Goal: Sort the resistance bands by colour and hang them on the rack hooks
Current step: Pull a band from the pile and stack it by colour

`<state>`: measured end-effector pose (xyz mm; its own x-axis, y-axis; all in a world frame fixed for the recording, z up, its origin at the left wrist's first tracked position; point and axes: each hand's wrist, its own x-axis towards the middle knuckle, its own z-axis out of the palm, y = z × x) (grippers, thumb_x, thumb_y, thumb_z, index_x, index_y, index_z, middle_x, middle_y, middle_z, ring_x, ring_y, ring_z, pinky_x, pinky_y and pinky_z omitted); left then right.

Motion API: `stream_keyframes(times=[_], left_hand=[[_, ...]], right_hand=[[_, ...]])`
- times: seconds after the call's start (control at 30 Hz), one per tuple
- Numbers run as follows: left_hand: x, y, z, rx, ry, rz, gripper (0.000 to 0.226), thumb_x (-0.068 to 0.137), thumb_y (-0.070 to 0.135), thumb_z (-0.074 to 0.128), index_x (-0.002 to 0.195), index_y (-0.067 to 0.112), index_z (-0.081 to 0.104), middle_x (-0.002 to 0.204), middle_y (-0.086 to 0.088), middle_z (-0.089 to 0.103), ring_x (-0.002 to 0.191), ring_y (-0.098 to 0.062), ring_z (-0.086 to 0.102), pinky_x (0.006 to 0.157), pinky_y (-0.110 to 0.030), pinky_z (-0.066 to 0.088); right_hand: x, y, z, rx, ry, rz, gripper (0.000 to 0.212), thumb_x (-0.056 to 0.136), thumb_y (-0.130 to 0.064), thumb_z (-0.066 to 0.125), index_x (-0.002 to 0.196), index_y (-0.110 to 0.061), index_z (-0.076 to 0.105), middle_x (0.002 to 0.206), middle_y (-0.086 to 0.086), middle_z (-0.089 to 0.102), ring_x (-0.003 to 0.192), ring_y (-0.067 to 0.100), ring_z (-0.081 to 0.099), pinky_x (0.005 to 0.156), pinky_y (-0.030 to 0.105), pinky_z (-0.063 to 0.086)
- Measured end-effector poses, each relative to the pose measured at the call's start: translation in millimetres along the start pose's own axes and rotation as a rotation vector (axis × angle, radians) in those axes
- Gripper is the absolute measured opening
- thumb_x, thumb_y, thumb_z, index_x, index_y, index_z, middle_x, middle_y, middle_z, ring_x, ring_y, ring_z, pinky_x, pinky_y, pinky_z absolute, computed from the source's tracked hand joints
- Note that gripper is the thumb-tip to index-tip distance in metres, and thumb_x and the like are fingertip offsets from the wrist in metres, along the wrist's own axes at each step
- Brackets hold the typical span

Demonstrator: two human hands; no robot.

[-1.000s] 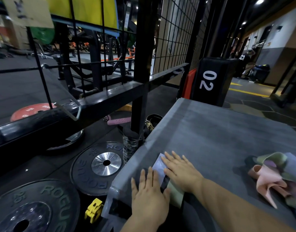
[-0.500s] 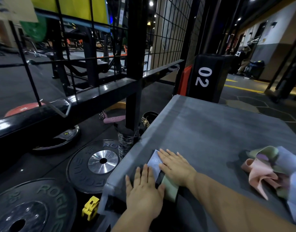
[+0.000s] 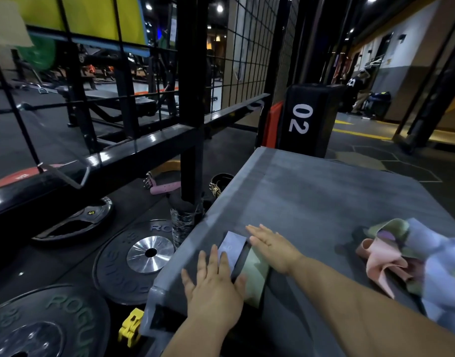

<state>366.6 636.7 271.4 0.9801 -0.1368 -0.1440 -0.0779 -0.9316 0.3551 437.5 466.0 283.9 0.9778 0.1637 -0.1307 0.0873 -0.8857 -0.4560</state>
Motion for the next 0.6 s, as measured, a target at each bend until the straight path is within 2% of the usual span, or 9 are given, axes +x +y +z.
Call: stream_keyframes(times=[0.07,0.17,0.23,0.4,0.47,0.6], left_hand=[[-2,7,-2,0.020,0.045,0.012,0.064,0.099,0.054,0.017,0.153,0.026,0.000,0.160,0.008,-0.017,0.146,-0.016,-0.020,0.115,-0.054,-0.010],[-7,23,-3,0.040,0.106,0.063,0.062,0.099,0.052,0.019,0.153,0.025,0.004,0.160,0.008,-0.015,0.146,-0.015,-0.019,0.116,-0.052,-0.011],[-12,40,1,0.027,0.117,0.135,0.062,0.099,0.052,0.022,0.153,0.024,0.008,0.161,0.007,-0.010,0.147,-0.015,-0.016,0.117,-0.048,-0.009],[-38,96,31,0.065,0.043,0.389,0.060,0.099,0.050,0.028,0.152,0.023,0.019,0.162,0.004,-0.001,0.148,-0.017,-0.004,0.118,-0.038,-0.001],[-49,116,46,0.109,0.017,0.473,0.059,0.099,0.050,0.029,0.151,0.023,0.021,0.162,0.003,0.004,0.148,-0.018,0.003,0.118,-0.038,0.004],[-66,147,68,0.157,-0.059,0.541,0.060,0.099,0.050,0.030,0.152,0.023,0.021,0.161,0.005,0.013,0.147,-0.015,0.010,0.117,-0.037,0.007]], right_hand=[[-11,10,2,0.016,0.077,0.020,0.047,0.106,-0.034,0.027,0.151,-0.024,0.028,0.158,-0.011,0.024,0.148,0.009,0.011,0.121,0.034,0.008],[-41,33,6,0.026,0.260,0.068,0.043,0.103,-0.038,0.036,0.139,-0.018,0.050,0.146,-0.003,0.048,0.139,0.015,0.036,0.115,0.038,0.027],[-68,52,10,-0.002,0.339,0.093,0.039,0.100,-0.040,0.044,0.133,-0.023,0.056,0.137,-0.005,0.056,0.132,0.016,0.044,0.112,0.035,0.031],[-157,102,-1,-0.103,0.395,0.118,0.031,0.092,-0.034,0.057,0.120,-0.025,0.066,0.119,-0.006,0.064,0.116,0.015,0.055,0.102,0.028,0.040],[-195,119,-7,-0.133,0.399,0.150,0.031,0.091,-0.033,0.057,0.121,-0.024,0.065,0.119,-0.007,0.062,0.114,0.014,0.054,0.102,0.025,0.038],[-254,150,-17,-0.158,0.483,0.240,0.031,0.089,-0.029,0.060,0.119,-0.025,0.066,0.115,-0.009,0.062,0.110,0.015,0.059,0.095,0.022,0.042]])
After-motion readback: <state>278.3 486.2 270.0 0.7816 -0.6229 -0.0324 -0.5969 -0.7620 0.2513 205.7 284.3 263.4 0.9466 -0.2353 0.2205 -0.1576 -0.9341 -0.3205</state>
